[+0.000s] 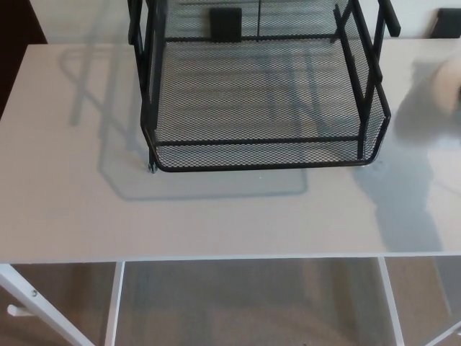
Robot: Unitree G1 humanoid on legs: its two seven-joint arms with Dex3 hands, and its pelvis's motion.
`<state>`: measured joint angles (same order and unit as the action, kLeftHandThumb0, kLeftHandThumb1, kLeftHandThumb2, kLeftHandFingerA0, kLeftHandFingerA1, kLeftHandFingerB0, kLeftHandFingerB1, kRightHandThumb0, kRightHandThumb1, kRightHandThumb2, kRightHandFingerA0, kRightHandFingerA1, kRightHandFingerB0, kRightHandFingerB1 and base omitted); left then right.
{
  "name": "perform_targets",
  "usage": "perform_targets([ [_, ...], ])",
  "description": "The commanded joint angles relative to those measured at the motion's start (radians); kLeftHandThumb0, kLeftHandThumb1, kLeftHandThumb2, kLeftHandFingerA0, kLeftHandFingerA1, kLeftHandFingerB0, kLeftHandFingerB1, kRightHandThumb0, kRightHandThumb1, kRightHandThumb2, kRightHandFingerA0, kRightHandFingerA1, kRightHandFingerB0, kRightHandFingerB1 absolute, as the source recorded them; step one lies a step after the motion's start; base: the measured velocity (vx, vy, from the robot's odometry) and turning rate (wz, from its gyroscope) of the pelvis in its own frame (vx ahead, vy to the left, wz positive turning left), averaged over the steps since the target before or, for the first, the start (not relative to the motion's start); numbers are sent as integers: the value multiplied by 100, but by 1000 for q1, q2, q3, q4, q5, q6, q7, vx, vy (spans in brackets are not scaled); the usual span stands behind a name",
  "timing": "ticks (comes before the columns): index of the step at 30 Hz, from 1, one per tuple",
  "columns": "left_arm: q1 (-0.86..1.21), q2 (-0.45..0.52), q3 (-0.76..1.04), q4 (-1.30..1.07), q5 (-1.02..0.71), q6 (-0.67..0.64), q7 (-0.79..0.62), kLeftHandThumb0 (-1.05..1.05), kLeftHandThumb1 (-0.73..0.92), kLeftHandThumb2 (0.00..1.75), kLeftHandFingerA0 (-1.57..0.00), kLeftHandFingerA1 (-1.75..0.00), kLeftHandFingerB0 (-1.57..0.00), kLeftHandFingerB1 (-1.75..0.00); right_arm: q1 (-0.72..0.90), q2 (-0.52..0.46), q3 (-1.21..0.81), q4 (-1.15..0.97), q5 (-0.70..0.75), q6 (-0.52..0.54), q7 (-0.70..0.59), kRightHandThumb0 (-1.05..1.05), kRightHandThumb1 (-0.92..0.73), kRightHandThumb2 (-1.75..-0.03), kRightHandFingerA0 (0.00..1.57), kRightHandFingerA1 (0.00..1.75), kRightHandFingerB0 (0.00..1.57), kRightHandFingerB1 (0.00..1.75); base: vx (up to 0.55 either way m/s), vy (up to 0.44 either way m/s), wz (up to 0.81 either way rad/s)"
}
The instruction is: The robot walks towards a desk on which a file tray is kept in the middle and a toilet paper roll is kept on its right. The robot uses its right hand to hook on finger in the gap of the roll and grabs it, lifts it and places it on the tray.
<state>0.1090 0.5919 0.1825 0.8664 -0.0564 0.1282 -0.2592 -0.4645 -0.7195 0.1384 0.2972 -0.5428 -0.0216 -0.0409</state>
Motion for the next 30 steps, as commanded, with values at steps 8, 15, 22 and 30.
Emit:
perform_targets([
  [8, -1, 25, 15, 20, 11, -15, -5, -82, 92, 67, -22, -55, -20, -42, -176, -81, -127, -32, 4, -93, -28, -26, -60, -63, 95, 163, 94, 60, 0, 0, 0],
  [15, 14, 23, 27, 2, 4, -10, -13, -83, 92, 69, -19, -54, -20, -43, -349, -42, -83, -92, 21, -24, 107, -28, -65, -59, 100, 133, 90, 57, 0, 0, 0],
  [22, 18, 23, 26, -24, 9, 19, -5, -82, 91, 68, -19, -54, -21, -42, -486, 53, -28, -40, 127, -46, 262, -24, -66, -59, 105, 125, 93, 55, 0, 0, 0],
  [30, 17, 20, 19, -16, 14, -3, -12, -84, 92, 68, -20, -56, -21, -43, -595, 167, 74, 14, 156, -60, 406, -24, -64, -60, 105, 116, 93, 56, 0, 0, 0],
])
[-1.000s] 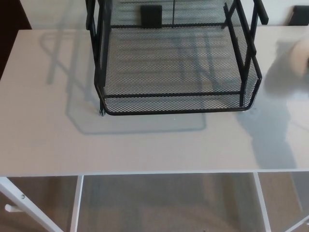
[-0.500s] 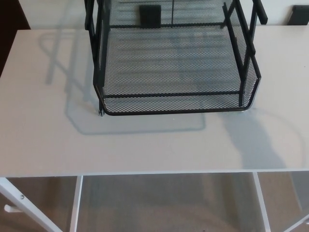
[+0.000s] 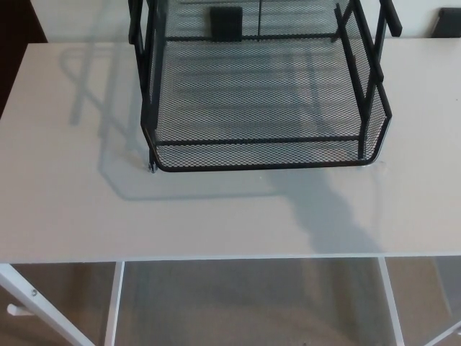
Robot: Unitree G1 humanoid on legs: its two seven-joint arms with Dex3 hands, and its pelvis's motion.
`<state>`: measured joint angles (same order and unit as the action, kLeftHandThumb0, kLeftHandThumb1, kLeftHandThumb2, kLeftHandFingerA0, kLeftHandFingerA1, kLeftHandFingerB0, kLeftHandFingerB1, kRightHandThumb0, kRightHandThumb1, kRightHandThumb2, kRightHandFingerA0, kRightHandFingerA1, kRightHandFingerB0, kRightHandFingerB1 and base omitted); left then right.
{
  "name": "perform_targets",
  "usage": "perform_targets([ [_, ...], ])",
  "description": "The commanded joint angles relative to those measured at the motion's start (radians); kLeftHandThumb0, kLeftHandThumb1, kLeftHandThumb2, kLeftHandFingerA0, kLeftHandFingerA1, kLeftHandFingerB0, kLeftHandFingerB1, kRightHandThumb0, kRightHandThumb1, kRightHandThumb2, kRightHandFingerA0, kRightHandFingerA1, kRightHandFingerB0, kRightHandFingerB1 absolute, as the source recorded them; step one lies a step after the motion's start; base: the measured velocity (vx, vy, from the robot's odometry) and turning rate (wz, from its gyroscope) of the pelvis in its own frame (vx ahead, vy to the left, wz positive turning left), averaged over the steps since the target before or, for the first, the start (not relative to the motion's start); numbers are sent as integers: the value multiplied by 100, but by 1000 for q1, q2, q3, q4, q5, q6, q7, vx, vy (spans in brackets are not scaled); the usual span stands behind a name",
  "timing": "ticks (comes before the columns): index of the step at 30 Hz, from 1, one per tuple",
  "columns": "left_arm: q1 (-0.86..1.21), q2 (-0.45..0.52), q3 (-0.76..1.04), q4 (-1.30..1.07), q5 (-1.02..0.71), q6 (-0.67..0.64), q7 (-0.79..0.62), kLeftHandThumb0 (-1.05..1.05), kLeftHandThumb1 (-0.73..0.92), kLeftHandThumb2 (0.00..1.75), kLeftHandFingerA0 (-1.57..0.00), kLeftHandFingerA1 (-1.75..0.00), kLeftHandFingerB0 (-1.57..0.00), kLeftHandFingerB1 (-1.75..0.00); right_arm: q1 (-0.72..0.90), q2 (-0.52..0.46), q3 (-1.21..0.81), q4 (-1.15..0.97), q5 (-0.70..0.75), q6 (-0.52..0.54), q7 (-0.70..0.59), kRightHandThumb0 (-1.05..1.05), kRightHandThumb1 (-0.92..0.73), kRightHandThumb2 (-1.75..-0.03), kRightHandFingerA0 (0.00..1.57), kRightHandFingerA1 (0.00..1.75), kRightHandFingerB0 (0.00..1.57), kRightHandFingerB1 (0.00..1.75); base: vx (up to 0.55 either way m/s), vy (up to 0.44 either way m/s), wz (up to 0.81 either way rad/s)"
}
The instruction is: The robot walks towards a desk on which a file tray is kept in the middle and a toilet paper roll is kept on its right. The robot uses its right hand to hook on finger in the gap of the roll and grabs it, lifts it and places it on the tray.
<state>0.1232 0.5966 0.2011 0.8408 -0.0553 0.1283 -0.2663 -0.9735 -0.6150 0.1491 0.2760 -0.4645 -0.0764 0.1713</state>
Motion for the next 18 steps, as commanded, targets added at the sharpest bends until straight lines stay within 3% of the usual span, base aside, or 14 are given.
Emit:
perform_targets([
  [1, 1, 13, 0, 13, 12, -6, -8, -85, 92, 68, -19, -56, -22, -44, -86, 80, 87, 25, 72, 15, 221, -22, -65, -60, 99, 117, 91, 55, 0, 0, 0],
  [4, 3, 15, -1, -3, 9, 12, -16, -85, 92, 67, -16, -55, -20, -44, -86, 114, 139, 21, 59, 26, 275, -23, -67, -59, 101, 106, 88, 54, 0, 0, 0],
  [7, -6, 10, -7, 3, 13, 15, -11, -83, 92, 68, -17, -56, -20, -45, -85, 136, 182, 54, 25, -25, 260, -24, -63, -60, 90, 133, 86, 56, 0, 0, 0],
  [10, 5, 10, -10, -23, 13, 26, -9, -85, 92, 68, -17, -57, -21, -45, -87, 144, 204, 64, 6, -20, 257, -25, -64, -58, 94, 137, 88, 55, 0, 0, 0],
  [11, 15, 12, -16, -38, 19, 27, -11, -85, 92, 70, -16, -58, -21, -46, -88, 145, 240, 81, -30, -40, 258, -28, -62, -58, 86, 150, 84, 56, 0, 0, 0],
  [15, 7, 12, -27, 2, 29, 1, 1, -84, 92, 70, -14, -55, -23, -45, -98, 142, 317, 113, -87, -57, 277, -30, -59, -57, 87, 149, 86, 56, 0, 0, 0],
  [16, -14, 11, -30, 38, 33, -4, 5, -85, 91, 69, -14, -54, -23, -45, -94, 145, 337, 136, -93, -91, 271, -29, -56, -57, 87, 156, 88, 58, 0, 0, 0],
  [18, -15, 13, -36, 38, 37, -7, 7, -83, 92, 71, -18, -55, -22, -44, -87, 164, 340, 162, -64, -100, 287, -26, -56, -60, 96, 150, 92, 62, 0, 0, 0],
])
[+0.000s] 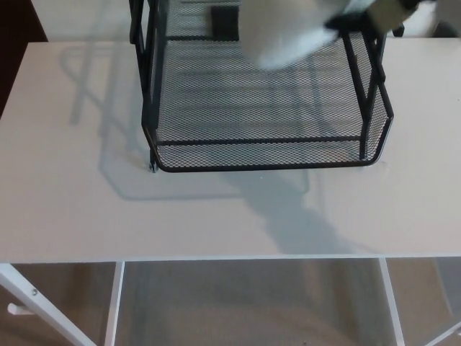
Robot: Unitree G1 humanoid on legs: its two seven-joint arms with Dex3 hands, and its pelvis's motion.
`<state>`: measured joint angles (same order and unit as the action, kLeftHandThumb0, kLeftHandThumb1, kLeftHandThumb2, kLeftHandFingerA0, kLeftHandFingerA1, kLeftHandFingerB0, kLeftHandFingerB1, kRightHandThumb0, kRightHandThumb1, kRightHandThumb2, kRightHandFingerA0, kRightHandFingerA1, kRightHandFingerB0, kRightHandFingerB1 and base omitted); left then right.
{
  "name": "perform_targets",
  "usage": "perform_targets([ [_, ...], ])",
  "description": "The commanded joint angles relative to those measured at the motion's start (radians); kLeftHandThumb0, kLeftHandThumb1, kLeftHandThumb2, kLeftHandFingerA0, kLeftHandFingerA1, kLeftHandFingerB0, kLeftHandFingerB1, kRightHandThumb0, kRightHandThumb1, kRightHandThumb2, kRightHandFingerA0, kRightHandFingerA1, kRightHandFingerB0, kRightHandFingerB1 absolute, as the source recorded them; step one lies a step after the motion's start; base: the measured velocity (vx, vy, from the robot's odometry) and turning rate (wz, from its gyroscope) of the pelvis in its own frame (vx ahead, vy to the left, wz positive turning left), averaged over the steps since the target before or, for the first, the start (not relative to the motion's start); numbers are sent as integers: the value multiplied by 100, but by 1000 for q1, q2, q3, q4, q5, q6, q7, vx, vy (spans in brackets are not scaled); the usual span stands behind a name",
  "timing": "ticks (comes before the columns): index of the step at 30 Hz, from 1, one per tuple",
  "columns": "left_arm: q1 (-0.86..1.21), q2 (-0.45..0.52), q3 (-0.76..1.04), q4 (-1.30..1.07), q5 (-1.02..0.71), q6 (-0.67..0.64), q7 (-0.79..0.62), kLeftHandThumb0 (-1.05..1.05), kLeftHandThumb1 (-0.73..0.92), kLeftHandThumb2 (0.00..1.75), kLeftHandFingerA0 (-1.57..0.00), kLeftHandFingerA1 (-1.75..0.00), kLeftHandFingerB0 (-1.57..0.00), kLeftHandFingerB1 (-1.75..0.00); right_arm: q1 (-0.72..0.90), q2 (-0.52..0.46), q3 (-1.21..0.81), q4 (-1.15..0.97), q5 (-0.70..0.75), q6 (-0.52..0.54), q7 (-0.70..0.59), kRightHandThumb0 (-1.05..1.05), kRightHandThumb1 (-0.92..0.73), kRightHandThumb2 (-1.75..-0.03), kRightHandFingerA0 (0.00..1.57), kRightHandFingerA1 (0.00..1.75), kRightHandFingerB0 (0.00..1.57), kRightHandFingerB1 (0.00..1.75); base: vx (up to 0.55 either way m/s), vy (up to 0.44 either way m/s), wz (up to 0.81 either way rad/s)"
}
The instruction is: The robot walks towards a desk on which a file tray is kept in the middle and a toilet paper roll is kept on its right. The robot uses its right hand to hook on finger in the gap of the roll and grabs it, lifts it and places it on the tray.
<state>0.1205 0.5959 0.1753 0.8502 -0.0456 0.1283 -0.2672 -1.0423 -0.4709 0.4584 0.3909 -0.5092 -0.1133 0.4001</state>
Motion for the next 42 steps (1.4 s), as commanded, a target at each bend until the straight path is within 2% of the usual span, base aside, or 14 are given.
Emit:
perform_targets([
  [1, -11, 14, -8, 24, 25, -3, 7, -85, 92, 69, -16, -54, -23, -44, -17, 26, 31, 52, -7, -62, 74, -27, -59, -61, 101, 143, 93, 61, 0, 0, 0],
  [3, -18, 13, -9, 30, 26, 0, 10, -81, 92, 69, -17, -55, -21, -44, -9, 41, 27, 52, 10, -46, 101, -27, -62, -62, 107, 129, 94, 62, 0, 0, 0],
  [8, -35, 13, -9, 68, 28, -20, 9, -84, 92, 69, -16, -55, -22, -45, 12, 64, 31, 40, 8, -83, 99, -28, -60, -64, 102, 140, 93, 66, 0, 0, 0],
  [13, -27, 17, -8, 45, 26, -6, 0, -82, 92, 71, -18, -56, -21, -44, -7, 75, 28, 53, 10, -87, 120, -28, -61, -64, 101, 134, 93, 64, 0, 0, 0],
  [17, -13, 13, 7, 33, 13, -18, -5, -83, 92, 68, -17, -54, -22, -44, -12, 107, -15, 26, 49, 44, 181, -22, -65, -69, 103, 131, 92, 63, 0, 0, 0],
  [20, -15, 11, 10, 37, 12, -18, -5, -83, 92, 68, -17, -54, -22, -44, -10, 114, -26, 17, 42, 61, 198, -22, -65, -69, 103, 131, 92, 63, 0, 0, 0],
  [21, -28, 12, 4, 64, 20, -28, 1, -83, 92, 69, -19, -55, -22, -44, -54, 121, -16, 22, 39, 180, 307, -22, -67, -66, 104, 119, 83, 58, 0, 0, 0],
  [22, -26, 13, 1, 63, 24, -36, 0, -82, 92, 69, -17, -57, -20, -45, -65, 121, -11, 23, 34, 206, 332, -24, -68, -63, 104, 117, 82, 55, 0, 0, 0],
  [24, -26, 14, -1, 64, 26, -41, -1, -82, 92, 69, -17, -57, -20, -45, -70, 122, -10, 21, 30, 222, 347, -24, -68, -63, 104, 117, 82, 55, 0, 0, 0],
  [29, -18, 15, 3, 26, 17, 1, -9, -83, 92, 69, -16, -54, -21, -44, -119, 117, 2, 31, 28, 292, 445, -29, -64, -58, 93, 87, 69, 48, 0, 0, 0],
  [30, -21, 18, -5, 34, 27, -7, -5, -83, 92, 69, -16, -54, -21, -44, -126, 116, 4, 33, 27, 299, 458, -29, -64, -58, 93, 87, 69, 48, 0, 0, 0],
  [31, 0, 19, -1, -4, 20, -9, -16, -83, 92, 70, -15, -56, -21, -45, -172, 105, 36, 49, 8, 338, 548, -39, -66, -59, 87, 72, 61, 42, 0, 0, 0],
  [37, -8, 15, 9, 19, 14, 0, -3, -82, 92, 68, -16, -54, -22, -44, -200, 98, 70, 80, -1, 323, 615, -43, -65, -60, 74, 60, 55, 41, 0, 0, 0],
  [42, -10, 17, 6, 28, 15, -14, -13, -82, 92, 69, -14, -55, -19, -45, -222, 101, 78, 84, 1, 353, 648, -48, -62, -59, 69, 64, 44, 35, 0, 0, 0],
])
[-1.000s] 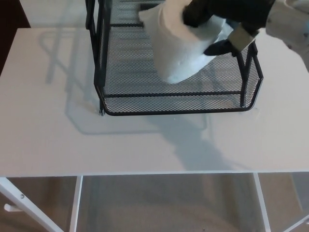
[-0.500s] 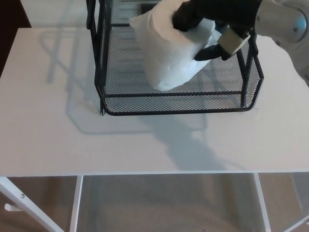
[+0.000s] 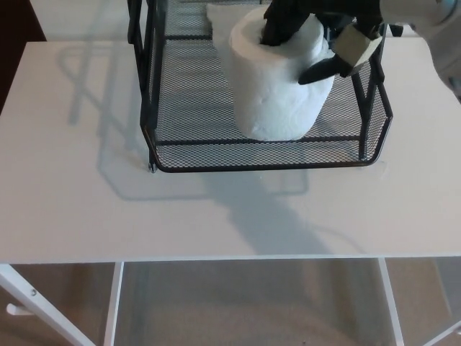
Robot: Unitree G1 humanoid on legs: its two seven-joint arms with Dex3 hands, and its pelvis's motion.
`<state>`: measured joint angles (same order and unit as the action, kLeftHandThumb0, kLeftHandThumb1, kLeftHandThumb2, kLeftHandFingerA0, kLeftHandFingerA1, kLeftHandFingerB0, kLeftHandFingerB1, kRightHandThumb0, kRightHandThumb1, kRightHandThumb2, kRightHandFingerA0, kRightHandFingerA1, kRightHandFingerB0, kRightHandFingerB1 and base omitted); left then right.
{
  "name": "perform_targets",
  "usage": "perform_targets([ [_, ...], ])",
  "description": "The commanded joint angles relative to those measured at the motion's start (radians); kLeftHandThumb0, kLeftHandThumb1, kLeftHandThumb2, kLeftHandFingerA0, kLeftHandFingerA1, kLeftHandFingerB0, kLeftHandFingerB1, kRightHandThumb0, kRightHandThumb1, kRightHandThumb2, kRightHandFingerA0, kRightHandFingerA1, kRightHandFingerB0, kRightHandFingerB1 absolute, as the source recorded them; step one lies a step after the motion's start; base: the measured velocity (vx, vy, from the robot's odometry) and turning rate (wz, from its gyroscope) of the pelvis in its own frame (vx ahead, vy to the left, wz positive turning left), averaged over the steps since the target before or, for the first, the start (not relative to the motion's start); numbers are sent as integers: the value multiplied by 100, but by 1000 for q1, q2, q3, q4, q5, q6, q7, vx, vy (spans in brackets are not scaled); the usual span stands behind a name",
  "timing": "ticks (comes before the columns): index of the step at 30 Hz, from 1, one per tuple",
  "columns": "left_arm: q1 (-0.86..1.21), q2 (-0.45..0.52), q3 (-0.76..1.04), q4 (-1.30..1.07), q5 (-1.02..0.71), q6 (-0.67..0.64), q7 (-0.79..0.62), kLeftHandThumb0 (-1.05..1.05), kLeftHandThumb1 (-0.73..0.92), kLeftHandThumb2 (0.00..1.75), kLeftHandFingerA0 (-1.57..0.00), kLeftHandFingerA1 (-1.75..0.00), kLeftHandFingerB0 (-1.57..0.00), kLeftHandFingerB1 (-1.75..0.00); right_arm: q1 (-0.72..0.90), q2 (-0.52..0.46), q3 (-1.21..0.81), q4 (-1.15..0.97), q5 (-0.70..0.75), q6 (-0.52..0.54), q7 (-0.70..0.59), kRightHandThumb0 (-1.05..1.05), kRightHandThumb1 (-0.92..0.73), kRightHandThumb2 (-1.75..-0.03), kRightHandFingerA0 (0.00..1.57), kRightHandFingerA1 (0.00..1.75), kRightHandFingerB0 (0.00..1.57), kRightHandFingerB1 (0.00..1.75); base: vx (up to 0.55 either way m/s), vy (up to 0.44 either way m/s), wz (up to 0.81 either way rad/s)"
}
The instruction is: The robot walks towards a desk on which a file tray is kept in the middle and a toilet paper roll is kept on its right. The robot uses its right hand to hook on finger in the gap of the roll and grabs it, lifts it and places it on the tray.
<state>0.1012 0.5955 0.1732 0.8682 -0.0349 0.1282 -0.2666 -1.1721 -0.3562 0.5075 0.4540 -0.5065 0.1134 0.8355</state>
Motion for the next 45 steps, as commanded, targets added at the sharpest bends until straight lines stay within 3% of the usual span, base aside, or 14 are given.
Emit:
perform_targets([
  [1, 13, 18, 9, 5, 3, -16, -15, -82, 92, 69, -14, -55, -19, -45, -97, -13, 31, 22, -3, 131, 219, -48, -62, -59, 69, 64, 44, 35, 0, 0, 0],
  [3, 13, 19, 3, 7, 11, -22, -8, -82, 92, 69, -16, -55, -21, -45, -113, -14, 40, 25, -12, 137, 234, -60, -49, -84, 61, 70, 32, 47, 0, 0, 0],
  [4, 15, 16, 13, 3, 0, -12, -11, -82, 92, 67, -16, -55, -21, -44, -118, -15, 44, 25, -16, 140, 240, -55, -59, -59, 53, 62, 35, 32, 0, 0, 0],
  [6, 9, 17, 16, 10, -5, -2, -18, -82, 91, 68, -13, -55, -20, -44, -131, -34, 65, 21, -22, 106, 277, -66, -45, -84, 47, 63, 18, 44, 0, 0, 0],
  [8, 18, 16, 19, 9, -8, 3, -16, -83, 91, 68, -15, -55, -22, -45, -133, -32, 70, 26, -17, 110, 290, -63, -56, -57, 48, 58, 23, 32, 0, 0, 0],
  [17, 0, 23, 4, 35, 14, 3, 0, -82, 92, 69, -15, -56, -23, -47, -232, -45, 67, 85, -7, 209, 408, -60, -40, -74, 15, 50, 9, 40, 0, 0, 0],
  [33, 8, 33, -9, 46, 30, -20, -9, -83, 92, 70, -13, -56, -22, -46, -380, -112, 28, 125, 45, 158, 564, -59, -39, -76, 39, 54, 5, 29, 0, 0, 0],
  [34, 14, 29, -5, 50, 24, -26, -15, -83, 92, 70, -12, -56, -22, -46, -381, -125, 13, 113, 50, 185, 574, -56, -49, -56, 24, 43, 8, 25, 0, 0, 0],
  [38, 20, 29, -13, 44, 35, -24, -10, -83, 92, 69, -13, -54, -23, -45, -405, -177, -52, 96, 95, 190, 608, -67, -38, -75, 9, 49, 5, 29, 0, 0, 0],
  [39, 22, 25, -5, 38, 27, -18, -10, -83, 91, 69, -15, -54, -23, -44, -406, -210, -111, 91, 138, 202, 612, -37, -28, -88, 0, 50, 1, 52, 0, 0, 0],
  [40, 20, 23, -5, 44, 27, -22, -8, -83, 92, 69, -15, -55, -22, -45, -404, -229, -143, 88, 162, 205, 618, -60, -52, -55, 18, 43, 2, 32, 0, 0, 0],
  [43, 18, 26, -15, 47, 41, -29, 0, -83, 92, 71, -17, -56, -23, -46, -376, -296, -253, 54, 214, 255, 609, -63, -40, -78, 18, 51, 3, 40, 0, 0, 0],
  [44, 19, 26, -16, 47, 42, -33, 0, -84, 92, 71, -15, -57, -22, -46, -361, -318, -293, 39, 232, 277, 606, -65, -52, -56, 29, 43, 11, 32, 0, 0, 0],
  [45, 22, 26, -12, 45, 38, -39, -5, -85, 92, 70, -14, -57, -23, -47, -328, -358, -353, 15, 264, 271, 597, -72, -45, -82, 24, 52, 5, 34, 0, 0, 0],
])
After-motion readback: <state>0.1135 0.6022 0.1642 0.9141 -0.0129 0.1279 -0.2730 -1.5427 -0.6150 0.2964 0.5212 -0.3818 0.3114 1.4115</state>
